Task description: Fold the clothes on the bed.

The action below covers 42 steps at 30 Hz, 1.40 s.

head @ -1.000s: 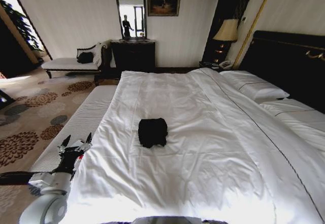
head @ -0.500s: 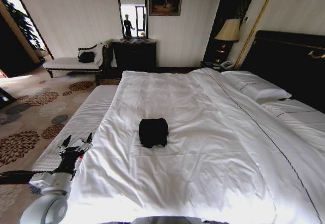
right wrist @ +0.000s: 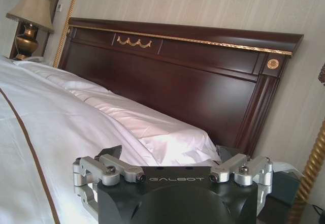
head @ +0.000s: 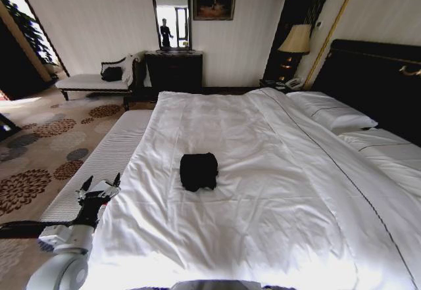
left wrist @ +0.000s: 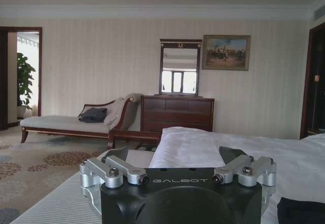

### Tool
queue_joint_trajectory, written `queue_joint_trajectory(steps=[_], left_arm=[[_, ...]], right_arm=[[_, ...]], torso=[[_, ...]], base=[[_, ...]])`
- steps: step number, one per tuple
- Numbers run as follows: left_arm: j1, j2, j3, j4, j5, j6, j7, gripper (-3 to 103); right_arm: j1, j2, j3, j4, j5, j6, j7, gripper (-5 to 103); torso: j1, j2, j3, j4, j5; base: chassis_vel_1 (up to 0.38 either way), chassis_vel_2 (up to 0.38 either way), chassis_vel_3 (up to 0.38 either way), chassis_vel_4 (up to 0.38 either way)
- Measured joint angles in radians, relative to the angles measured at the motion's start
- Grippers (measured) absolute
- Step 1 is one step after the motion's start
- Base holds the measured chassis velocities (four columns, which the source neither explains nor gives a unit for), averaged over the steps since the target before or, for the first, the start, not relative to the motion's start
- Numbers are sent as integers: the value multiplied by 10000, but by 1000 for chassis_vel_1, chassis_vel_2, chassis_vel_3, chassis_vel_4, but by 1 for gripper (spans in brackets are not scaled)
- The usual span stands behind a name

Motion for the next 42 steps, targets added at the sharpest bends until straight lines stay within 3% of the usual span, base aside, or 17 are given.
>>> queue_joint_trajectory(steps=[15, 42], left_arm=[[0, 30, 19, -100, 42, 55, -18, 100], [-97, 37, 105, 81, 89, 76, -41, 100]], right_arm=[[-362, 341, -484, 1755, 288, -349, 156, 100], [-482, 667, -1023, 2611, -125, -385, 468, 100]], torso=[[0, 0, 0, 0, 0], [0, 1, -1, -3, -6]], base=[[0, 0, 0, 0], [71, 72, -68, -70]])
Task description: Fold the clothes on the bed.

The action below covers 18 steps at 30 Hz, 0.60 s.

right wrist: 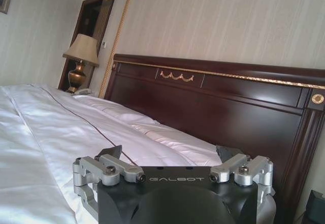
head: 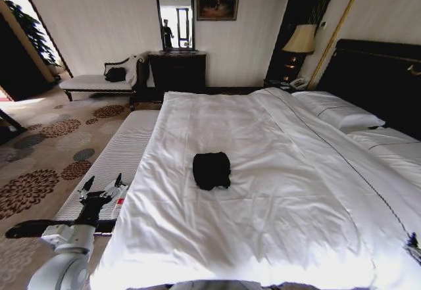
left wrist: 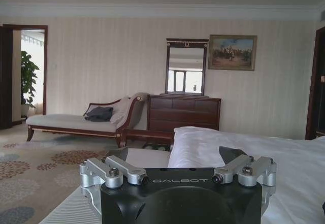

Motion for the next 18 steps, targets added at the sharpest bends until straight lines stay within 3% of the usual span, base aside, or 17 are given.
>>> queue_joint_trajectory(steps=[5, 12, 13, 15, 18], left_arm=[[-156, 143, 101, 101, 19, 97, -8, 100], [-614, 819, 481, 128, -285, 775, -115, 100], [-813, 1179, 609, -5, -723, 1156, -244, 100], [-882, 1305, 652, -52, -970, 1309, -300, 100], [-1420, 2094, 894, 94, -2236, 1863, -457, 100]], right_arm=[[-59, 41, -157, 238, 11, 27, 4, 100], [-159, 21, -447, 897, 216, -38, -71, 100], [-168, 19, -514, 1090, 244, -105, -73, 100], [-179, 21, -530, 1142, 242, -117, -73, 100], [-262, 85, -647, 1354, 189, -156, -74, 100]], torso=[[0, 0, 0, 4, 8], [1, -1, 2, 5, 9], [2, -2, 2, 5, 9], [1, -1, 2, 5, 7], [0, 0, 1, 4, 5]], base=[[30, 27, -14, -19], [-10, -5, 2, 0], [0, 0, 0, 0], [0, 0, 0, 0], [0, 0, 0, 0]])
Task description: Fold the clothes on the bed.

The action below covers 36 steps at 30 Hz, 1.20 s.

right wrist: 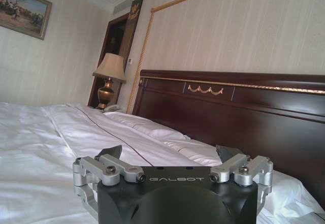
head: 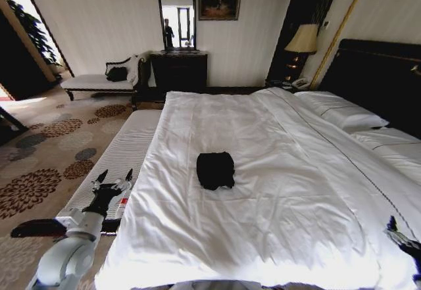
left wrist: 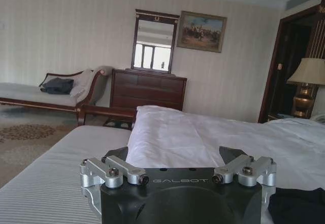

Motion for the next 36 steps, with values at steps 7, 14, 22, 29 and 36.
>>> queue_joint_trajectory(steps=[7, 14, 22, 29, 36], left_arm=[[-1691, 1478, 1326, 1226, -787, 220, -7, 100], [-5004, 2551, 4567, 2567, -988, 216, 87, 100], [-7559, 2371, 7557, 4262, -1832, 288, 198, 100], [-8896, 1192, 8892, 5507, -1988, 447, 90, 99], [-9807, 97, 9768, 6758, -1966, 597, -335, 96]], right_arm=[[-33, 91, -119, 205, -231, -59, 10, 100], [-31, 164, -143, 566, -280, -214, 38, 100], [-23, 170, -129, 800, -280, -368, 74, 100], [82, 158, -123, 1021, -279, -517, 110, 100], [211, 125, -199, 1053, -284, -630, 136, 100]], torso=[[0, -1, 1, 1, 6], [1, -1, 1, -3, 4], [2, -2, 1, -1, 3], [2, -2, 1, -1, 4], [0, -2, 0, -1, 6]], base=[[0, 0, 0, 0], [0, 0, 0, 0], [0, 0, 0, 0], [0, 0, 0, 0], [0, 0, 0, 0]])
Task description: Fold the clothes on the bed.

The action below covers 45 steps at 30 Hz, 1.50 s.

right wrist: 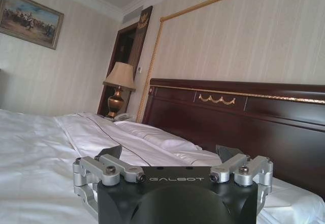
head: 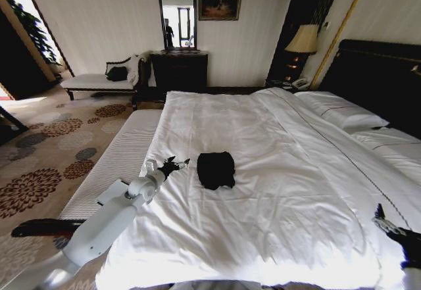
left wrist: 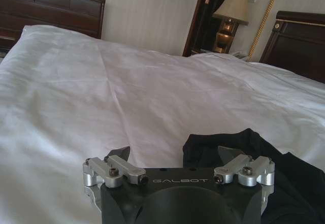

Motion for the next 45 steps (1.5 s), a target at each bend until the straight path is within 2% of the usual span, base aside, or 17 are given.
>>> queue_joint_trajectory(steps=[9, 16, 21, 25, 27, 34, 35, 38, 40, 43, 44, 45], left_arm=[[-618, -921, 660, 1226, -49, 25, 38, 101], [-829, -1453, 838, 1967, -179, 70, 27, 96], [-851, -1564, 772, 2274, -209, 76, 19, 93], [-859, -1647, 834, 2486, -167, 77, 73, 97], [-867, -1718, 875, 2594, -96, 77, 128, 96], [-1023, -2178, 1105, 3002, 167, 9, 313, 94], [-1042, -2275, 1105, 3088, 184, -23, 319, 89], [-1052, -2381, 1103, 3170, 192, -49, 319, 86], [-1069, -2476, 1099, 3220, 192, -59, 317, 76], [-1090, -2515, 1096, 3261, 190, -61, 303, 70], [-1109, -2536, 1080, 3307, 170, -62, 284, 59], [-1116, -2538, 1061, 3326, 159, -64, 277, 59]], right_arm=[[12, -5, -31, 78, -4, -33, 17, 100], [-88, -35, 110, -71, 137, 10, 25, 100], [-126, -72, 177, -190, 190, 62, 26, 100], [-130, -104, 195, -225, 202, 71, 28, 100], [-124, -122, 200, -234, 208, 71, 29, 100], [-147, -180, 312, -252, 218, 64, 36, 100], [-179, -181, 339, -278, 221, 65, 37, 100], [-206, -183, 352, -330, 223, 77, 39, 100], [-208, -185, 354, -381, 224, 89, 42, 100], [-198, -185, 351, -385, 224, 89, 45, 100], [-186, -186, 339, -386, 223, 89, 46, 100], [-183, -187, 335, -386, 222, 90, 47, 100]], torso=[[0, 1, 0, 1, -1], [-1, 2, 0, 0, -1], [0, 2, 0, 1, 0], [-1, 2, -1, 2, -1], [-1, 2, -1, 1, -1], [-1, 1, -1, 0, -1], [-1, 2, -1, 0, -1], [-1, 2, -1, 0, -1], [0, 2, -1, 0, -1], [-1, 1, -1, 0, -1], [0, 2, -1, 0, -1], [-1, 1, -1, 0, -1]], base=[[0, 0, 0, 0], [0, 0, 0, 0], [0, 0, 0, 0], [0, 0, 0, 0], [0, 0, 0, 0], [0, 0, 0, 0], [0, 0, 0, 0], [0, 0, 0, 0], [0, 0, 0, 0], [0, 0, 0, 0], [0, 0, 0, 0], [0, 0, 0, 0]])
